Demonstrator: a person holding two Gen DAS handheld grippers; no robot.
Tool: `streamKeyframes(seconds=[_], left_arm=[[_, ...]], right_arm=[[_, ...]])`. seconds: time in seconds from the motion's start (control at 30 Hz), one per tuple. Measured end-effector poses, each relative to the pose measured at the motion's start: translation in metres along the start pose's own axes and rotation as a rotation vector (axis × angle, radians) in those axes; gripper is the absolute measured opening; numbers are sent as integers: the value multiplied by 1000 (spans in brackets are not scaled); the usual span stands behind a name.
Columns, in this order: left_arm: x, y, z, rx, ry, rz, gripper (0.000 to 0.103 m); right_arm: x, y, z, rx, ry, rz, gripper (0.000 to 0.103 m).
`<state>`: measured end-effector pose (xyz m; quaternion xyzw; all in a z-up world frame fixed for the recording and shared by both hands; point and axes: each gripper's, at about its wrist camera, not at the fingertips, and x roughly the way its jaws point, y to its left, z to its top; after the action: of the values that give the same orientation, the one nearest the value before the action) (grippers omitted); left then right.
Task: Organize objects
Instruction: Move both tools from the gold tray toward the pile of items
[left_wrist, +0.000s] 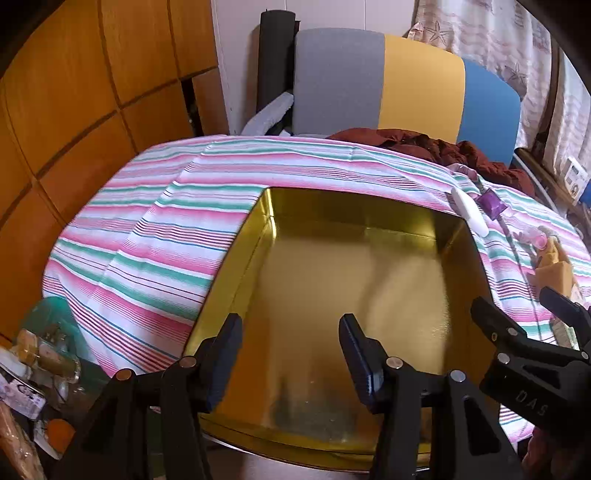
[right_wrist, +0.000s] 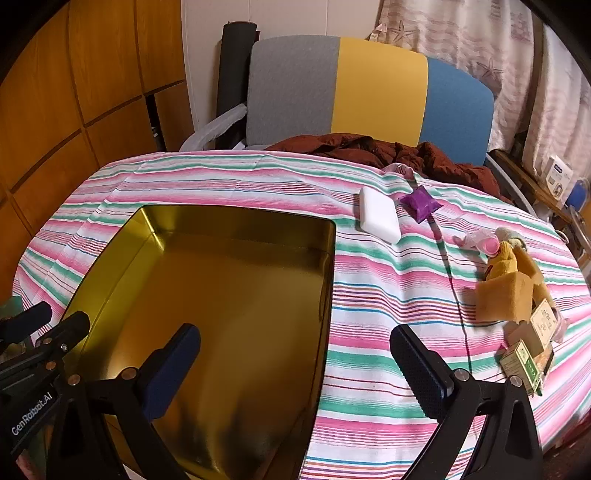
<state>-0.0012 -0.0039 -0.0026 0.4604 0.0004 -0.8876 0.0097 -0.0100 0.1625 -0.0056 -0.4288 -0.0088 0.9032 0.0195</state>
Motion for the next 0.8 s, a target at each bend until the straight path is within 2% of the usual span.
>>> streamKeyframes(seconds=[0.17,0.3,0.57,0.73,0.8], left_arm=[[0,-2,-2,-11,-9,-82,55],[-2,-13,-4,17,-39,-139,55],[-7,-49,-7,123,-61,-160,55],[-3,-64,-7,105,-3,-342,55],[-4,-73,-9,107,7,-377,55]], right_arm=[[-7,-9,2,1,-29,-30,103],[-13,-23,2,23,-51,-46,103],[-17,-62,-2,105,-57,-49,103],[-19,-89,-10,155,-55,-67,103],[-21,-106,-15,183,-52,-97,103]])
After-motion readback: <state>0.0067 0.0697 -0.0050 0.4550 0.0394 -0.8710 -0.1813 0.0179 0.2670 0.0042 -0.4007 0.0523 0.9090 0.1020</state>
